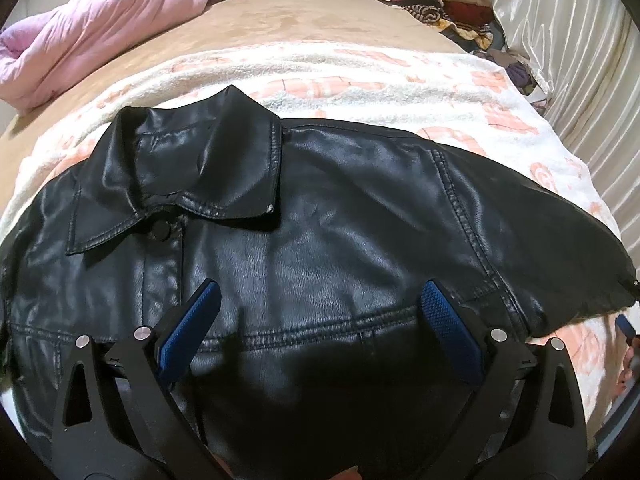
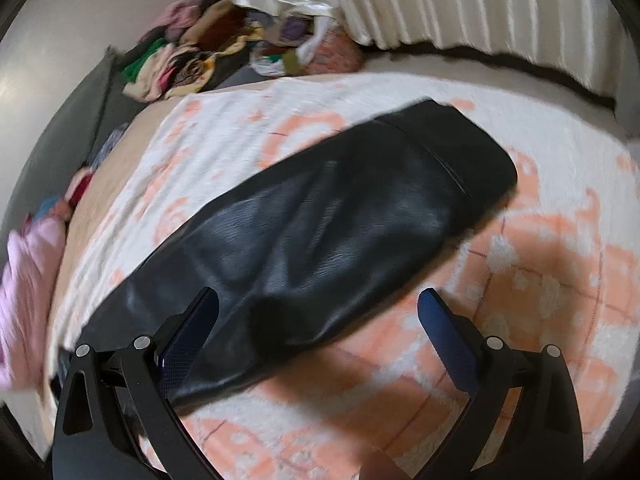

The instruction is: Fold large clothes

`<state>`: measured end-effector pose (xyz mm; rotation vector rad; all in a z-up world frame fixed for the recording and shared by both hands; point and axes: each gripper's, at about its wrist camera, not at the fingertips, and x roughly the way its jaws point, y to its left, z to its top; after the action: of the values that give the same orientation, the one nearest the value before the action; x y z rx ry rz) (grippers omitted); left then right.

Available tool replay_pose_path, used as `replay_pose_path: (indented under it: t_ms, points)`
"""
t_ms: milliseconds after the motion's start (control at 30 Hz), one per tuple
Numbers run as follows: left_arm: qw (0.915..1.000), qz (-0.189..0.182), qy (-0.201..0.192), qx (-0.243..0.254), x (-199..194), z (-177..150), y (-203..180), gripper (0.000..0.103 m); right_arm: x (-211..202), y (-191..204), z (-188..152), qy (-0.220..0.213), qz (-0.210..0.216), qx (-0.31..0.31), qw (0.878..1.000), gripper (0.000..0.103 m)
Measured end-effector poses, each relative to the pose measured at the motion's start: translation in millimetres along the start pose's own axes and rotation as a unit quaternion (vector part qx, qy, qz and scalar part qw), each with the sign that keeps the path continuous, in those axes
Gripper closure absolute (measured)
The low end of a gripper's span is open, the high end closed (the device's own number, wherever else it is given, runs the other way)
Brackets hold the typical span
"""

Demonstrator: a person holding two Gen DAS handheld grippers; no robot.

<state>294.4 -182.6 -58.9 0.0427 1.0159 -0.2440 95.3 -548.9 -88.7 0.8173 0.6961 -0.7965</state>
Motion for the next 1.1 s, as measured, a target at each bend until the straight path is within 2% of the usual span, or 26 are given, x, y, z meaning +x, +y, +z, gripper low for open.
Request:
replay_pose_path:
  t_ms: [167,300,367,433,500,600,733,900,1100]
  points:
    - [1.0000,0.002,0.002,-0.006,6,5,4,0.009,16,-9,12,-0.004,0.008,0.032,0.999,0.004]
    - [0.9999,-0.003,0.002,-0.010,8,9,7,0.009,20,-10,19,-0.024,0.034,0.053,0.998,0.006]
    - [0.9998,-0.009,0.000,-0.018,7,9,11,0.009,21,-12,23,-0.038,0.036,0.064,0.997,0.024]
    - [0.9997,-0.014,0.001,-0.021,5,9,13,0.009,21,-14,26,-0.049,0.035,0.067,0.996,0.055]
    - [0.9996,-0.016,0.003,-0.023,3,10,15,0.009,21,-17,30,-0.054,0.059,0.074,0.994,0.079]
    - [0.9993,-0.025,0.002,-0.026,-1,9,19,0.009,19,-16,34,-0.061,0.081,0.071,0.992,0.090]
    - [0.9993,-0.021,0.009,-0.029,-5,8,24,0.009,11,-5,36,-0.072,0.090,0.044,0.992,0.095]
    - [0.9993,-0.016,0.011,-0.032,-18,6,32,0.009,-9,6,46,-0.085,0.116,0.032,0.989,0.095]
    - [0.9991,-0.012,0.005,-0.041,-32,9,38,0.009,-42,34,53,-0.105,0.141,-0.027,0.984,0.095]
